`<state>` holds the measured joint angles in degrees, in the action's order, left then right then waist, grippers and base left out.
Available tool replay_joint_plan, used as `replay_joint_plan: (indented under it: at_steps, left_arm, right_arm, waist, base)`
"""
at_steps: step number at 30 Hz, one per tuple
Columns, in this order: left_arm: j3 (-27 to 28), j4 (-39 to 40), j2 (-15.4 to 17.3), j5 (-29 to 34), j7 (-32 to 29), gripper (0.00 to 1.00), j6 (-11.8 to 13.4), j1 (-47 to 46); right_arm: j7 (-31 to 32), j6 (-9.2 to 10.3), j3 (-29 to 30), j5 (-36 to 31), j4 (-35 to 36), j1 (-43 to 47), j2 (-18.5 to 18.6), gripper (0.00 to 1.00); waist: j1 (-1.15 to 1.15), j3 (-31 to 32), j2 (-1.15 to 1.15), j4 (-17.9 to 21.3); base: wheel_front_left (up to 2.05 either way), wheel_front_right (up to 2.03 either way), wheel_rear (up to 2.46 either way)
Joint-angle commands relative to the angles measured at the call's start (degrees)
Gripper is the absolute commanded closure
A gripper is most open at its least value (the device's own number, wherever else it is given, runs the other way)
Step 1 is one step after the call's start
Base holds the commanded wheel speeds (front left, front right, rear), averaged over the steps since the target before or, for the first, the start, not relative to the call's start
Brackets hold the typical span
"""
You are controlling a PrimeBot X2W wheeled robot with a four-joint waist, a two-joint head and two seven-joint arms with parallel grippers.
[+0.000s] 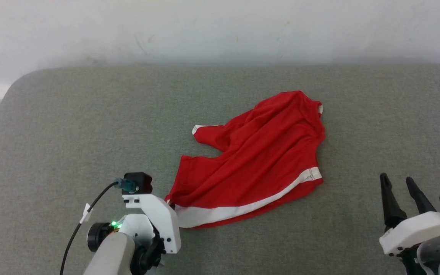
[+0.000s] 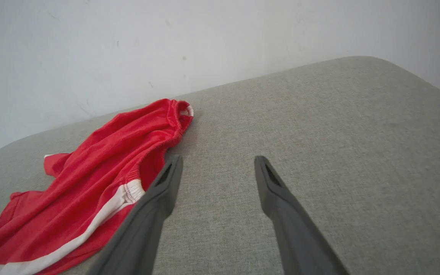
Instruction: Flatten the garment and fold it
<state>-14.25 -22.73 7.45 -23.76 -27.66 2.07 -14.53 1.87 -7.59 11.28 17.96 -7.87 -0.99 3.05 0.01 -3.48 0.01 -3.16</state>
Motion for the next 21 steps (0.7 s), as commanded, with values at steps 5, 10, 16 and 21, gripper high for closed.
replay_joint_plan:
  at_steps: [5, 10, 16, 21]
  left_arm:
    - [1.60, 4.45, -1.05, -2.25, 3.37, 1.00, 0.31, 2.23]
    - [1.97, 8.72, -1.87, -3.51, 4.83, 1.00, 1.09, 4.45]
    - [1.16, 11.17, -2.79, -4.22, 5.96, 1.00, 1.87, 5.54]
    - [0.02, 11.15, -3.29, -4.70, 6.53, 1.00, 1.93, 5.50]
  right_arm:
    - [6.13, 0.10, -6.44, -2.86, 1.66, -2.43, -0.17, 0.00]
    - [18.21, 0.10, -10.17, -9.54, -0.85, -7.11, -0.17, 0.00]
    - [27.61, 0.10, -12.92, -15.12, -6.69, -13.47, 0.32, 0.00]
    - [28.43, 0.10, -15.24, -16.36, -11.80, -17.04, 2.12, 0.00]
  waist:
    - [-0.01, 0.17, -0.01, -1.21]
    - [-0.01, -0.24, -0.01, -2.41]
    - [-0.01, -1.27, -0.01, -4.23]
    - [-0.01, -2.24, -0.01, -5.39]
  base:
    - [0.00, 0.00, 0.00]
    - [0.00, 0.00, 0.00]
    - [0.00, 0.00, 0.00]
    - [0.00, 0.00, 0.00]
